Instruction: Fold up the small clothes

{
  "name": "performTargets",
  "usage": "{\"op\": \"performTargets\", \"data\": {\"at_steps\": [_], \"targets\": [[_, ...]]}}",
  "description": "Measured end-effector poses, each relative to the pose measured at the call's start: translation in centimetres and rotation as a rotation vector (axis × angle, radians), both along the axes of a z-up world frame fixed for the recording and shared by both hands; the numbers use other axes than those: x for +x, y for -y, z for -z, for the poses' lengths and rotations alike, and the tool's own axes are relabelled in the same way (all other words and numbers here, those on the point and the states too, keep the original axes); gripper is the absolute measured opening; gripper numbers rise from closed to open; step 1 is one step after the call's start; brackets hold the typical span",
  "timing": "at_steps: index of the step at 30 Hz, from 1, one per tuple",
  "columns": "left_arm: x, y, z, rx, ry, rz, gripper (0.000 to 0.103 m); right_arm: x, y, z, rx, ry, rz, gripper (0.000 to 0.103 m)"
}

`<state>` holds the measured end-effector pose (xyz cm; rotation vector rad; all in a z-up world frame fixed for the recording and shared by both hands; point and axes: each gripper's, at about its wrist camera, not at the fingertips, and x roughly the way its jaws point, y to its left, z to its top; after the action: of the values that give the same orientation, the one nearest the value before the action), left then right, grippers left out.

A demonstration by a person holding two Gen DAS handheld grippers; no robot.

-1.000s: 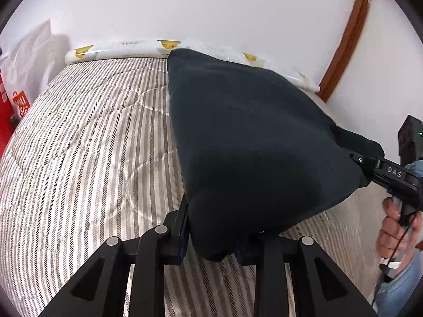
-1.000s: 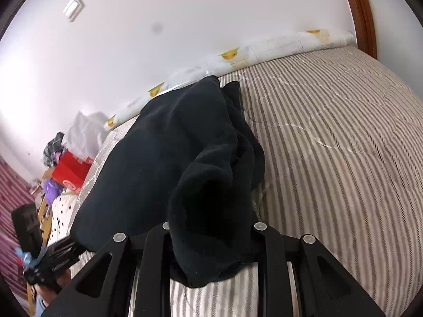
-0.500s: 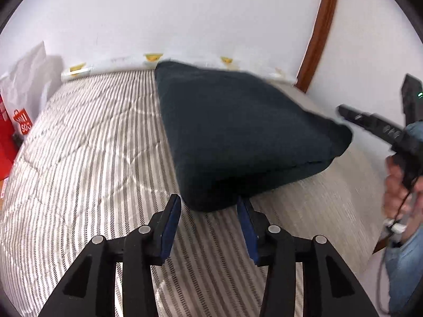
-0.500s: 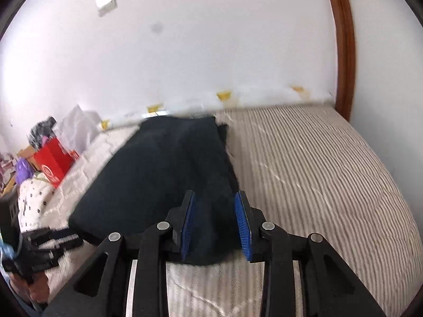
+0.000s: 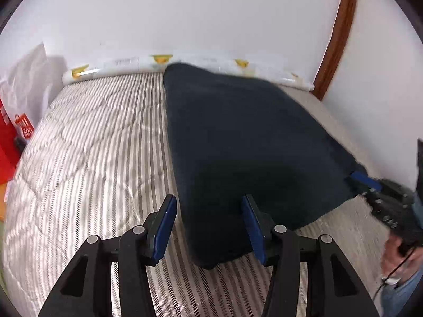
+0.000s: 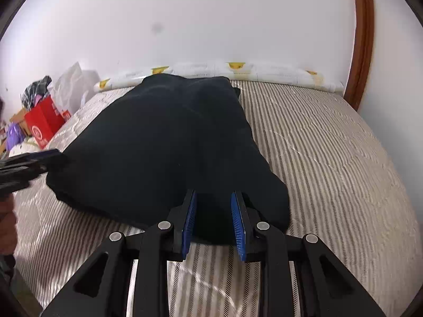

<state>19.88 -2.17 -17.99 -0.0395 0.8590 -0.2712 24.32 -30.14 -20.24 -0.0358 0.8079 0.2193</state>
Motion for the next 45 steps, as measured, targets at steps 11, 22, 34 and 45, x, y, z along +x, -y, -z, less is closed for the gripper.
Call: {"op": "performTargets", "data": {"at_steps": [11, 22, 34, 45], "targets": [[2.3, -1.7, -1.1, -0.025, -0.001, 0.008, 0.054, 7.0, 0.6, -4.3, 0.024, 0.017, -0.016, 0.035], [8.5, -3.9, -1.1, -0.004, -0.045, -0.009, 0.057, 22.8, -0.7, -2.1, 0.166, -0.174, 0.002, 0.041], [9.0, -3.6, 0.6, -0.097, -0.058, 0.045, 0.058, 28.6, -1.6, 1.1, 0.272, -0.232, -0.068, 0.01], [8.0, -2.3, -0.2, -0.053, -0.064, 0.057, 0.058, 27.7, 1.0, 1.1, 0.237, -0.19, -0.008, 0.024]]}}
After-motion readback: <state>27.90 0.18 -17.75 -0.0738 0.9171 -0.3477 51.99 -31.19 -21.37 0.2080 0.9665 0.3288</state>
